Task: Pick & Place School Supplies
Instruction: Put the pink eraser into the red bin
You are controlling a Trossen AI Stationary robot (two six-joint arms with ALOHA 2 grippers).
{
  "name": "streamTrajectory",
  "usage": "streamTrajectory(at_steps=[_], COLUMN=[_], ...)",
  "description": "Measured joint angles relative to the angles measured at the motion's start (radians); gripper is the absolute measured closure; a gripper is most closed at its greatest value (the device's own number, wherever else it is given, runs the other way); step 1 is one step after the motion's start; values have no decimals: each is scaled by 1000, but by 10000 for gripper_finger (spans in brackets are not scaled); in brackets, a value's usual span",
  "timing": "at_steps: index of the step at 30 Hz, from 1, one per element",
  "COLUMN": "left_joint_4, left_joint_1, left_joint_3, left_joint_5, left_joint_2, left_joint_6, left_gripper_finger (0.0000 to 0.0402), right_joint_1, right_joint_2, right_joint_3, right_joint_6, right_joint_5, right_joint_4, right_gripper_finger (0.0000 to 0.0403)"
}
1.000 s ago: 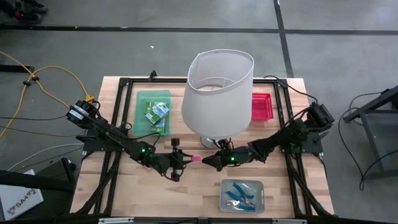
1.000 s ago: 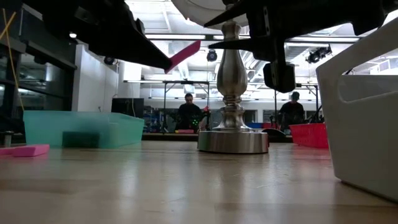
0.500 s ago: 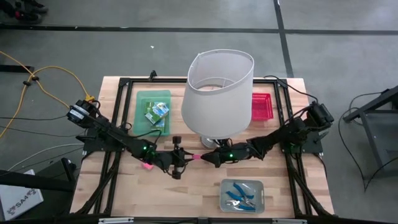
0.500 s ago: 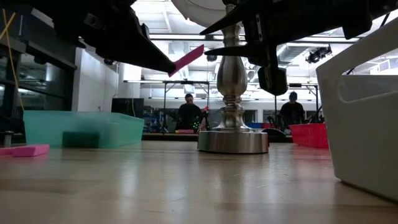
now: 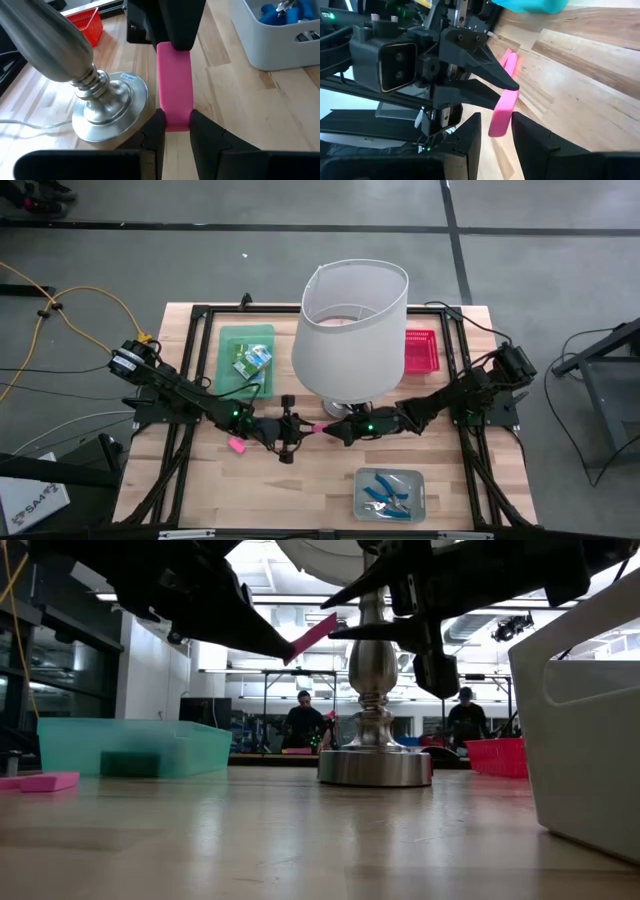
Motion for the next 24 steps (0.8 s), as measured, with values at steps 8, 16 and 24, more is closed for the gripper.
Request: streamTrajectory(at_steps=[8, 16, 24], left_joint_4=[28, 33, 33], left_joint_1=[3, 5, 5], left_joint_3=[0, 0, 0], left_joint_5=[1, 1, 1], left_joint_2=[0, 0, 0], left_joint_6=[33, 58, 56], left_gripper_finger=[336, 336, 336], right_joint_1=[-19, -21, -21], right_joint_2=[0, 0, 0], right_joint_3=[0, 0, 0], right_joint_6=[0, -4, -7], right_joint_5=[-21, -24, -28], right_joint_4=[-3, -3, -6], right_gripper_finger=[303, 320, 373])
